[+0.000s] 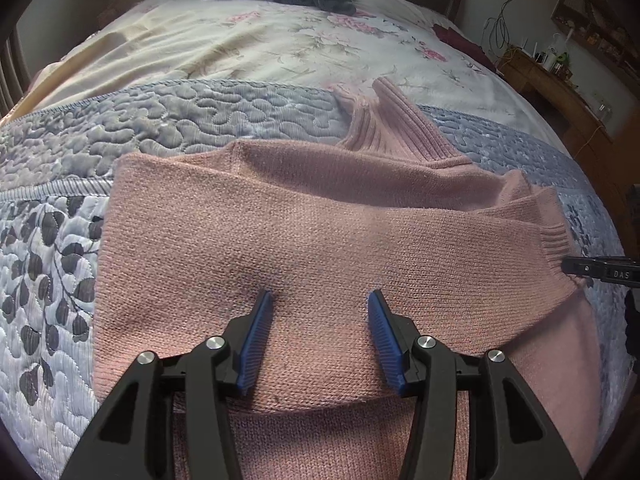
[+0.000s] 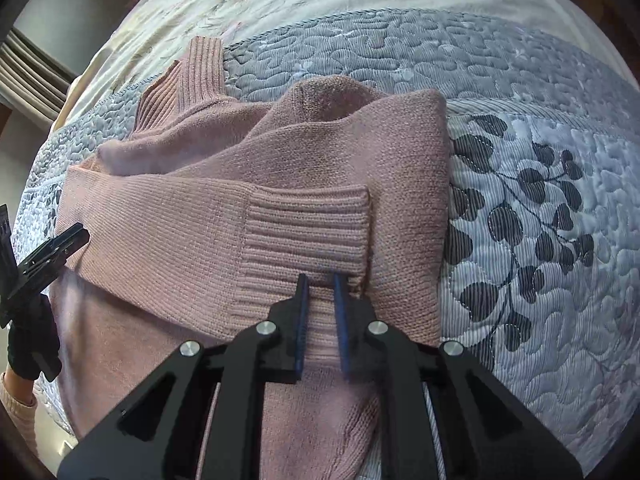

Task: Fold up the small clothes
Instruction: 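Grasp the sweater hem with both grippers and lift it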

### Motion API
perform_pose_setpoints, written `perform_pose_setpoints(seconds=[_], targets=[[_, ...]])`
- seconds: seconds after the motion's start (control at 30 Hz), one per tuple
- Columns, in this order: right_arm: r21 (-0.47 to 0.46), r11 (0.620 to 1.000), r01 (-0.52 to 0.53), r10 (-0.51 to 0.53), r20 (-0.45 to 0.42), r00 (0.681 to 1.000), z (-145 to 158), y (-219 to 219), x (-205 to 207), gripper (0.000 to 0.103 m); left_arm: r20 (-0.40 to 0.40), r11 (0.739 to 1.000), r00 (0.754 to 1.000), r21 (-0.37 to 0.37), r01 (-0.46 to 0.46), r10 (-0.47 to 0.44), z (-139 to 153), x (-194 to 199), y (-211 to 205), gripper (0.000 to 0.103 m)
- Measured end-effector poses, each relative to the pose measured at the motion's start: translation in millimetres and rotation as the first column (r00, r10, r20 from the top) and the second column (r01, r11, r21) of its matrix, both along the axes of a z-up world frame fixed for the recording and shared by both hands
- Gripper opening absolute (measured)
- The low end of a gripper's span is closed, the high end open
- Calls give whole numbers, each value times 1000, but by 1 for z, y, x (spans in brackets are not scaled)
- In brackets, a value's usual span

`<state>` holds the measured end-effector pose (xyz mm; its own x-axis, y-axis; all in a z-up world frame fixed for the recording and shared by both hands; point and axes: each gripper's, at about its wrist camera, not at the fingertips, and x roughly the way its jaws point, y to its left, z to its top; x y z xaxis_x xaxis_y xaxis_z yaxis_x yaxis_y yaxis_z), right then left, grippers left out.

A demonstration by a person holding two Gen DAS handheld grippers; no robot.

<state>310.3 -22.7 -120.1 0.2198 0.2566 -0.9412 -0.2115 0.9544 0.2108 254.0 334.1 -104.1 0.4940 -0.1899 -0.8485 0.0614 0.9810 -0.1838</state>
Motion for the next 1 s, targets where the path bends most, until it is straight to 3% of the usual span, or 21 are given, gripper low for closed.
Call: perform_pose_setpoints(seconds=[0.13,0.2,0.3,0.4,0.47,0.57,0.67,0.9,0.93,0.97,1.0], targets=[[100,994,-50,46,40,998,24,29,26,23,44,999,999,-41,13,-11,20,17,3,52],[166,985,-55,50,37,998,30,47,52,29,60,999,998,-48,19,-16,28,39,2,56],[195,979,-52,46,35,998,34,76,97,30,63,999,998,-52,1,2,35,78,2,57],[213,975,-55,53,11,999,32,99,138,34,27,997,1000,-74,7,-5,32,119,-4,59],[204,977,-63,64,2,998,27,111,160,42,9,996,1000,-83,22,-22,28,142,-12,60],[233,971,-60,69,-30,997,15,121,186,44,-15,997,1000,-72,26,-27,21,173,-21,64],[250,967,-55,77,-77,994,-2,131,204,53,-70,996,997,-88,12,-19,8,202,-23,64],[311,949,-46,97,-151,984,-32,142,227,52,-153,992,987,-125,25,-44,-23,235,-34,62],[311,949,-47,98,-152,984,-34,143,229,44,-149,991,988,-131,16,-36,-24,237,-34,61],[320,946,-55,107,-148,983,-35,144,231,36,-142,990,989,-140,9,-29,-24,239,-33,53],[342,937,-63,121,-152,981,-34,144,231,21,-141,988,990,-154,5,-27,-24,239,-33,36]])
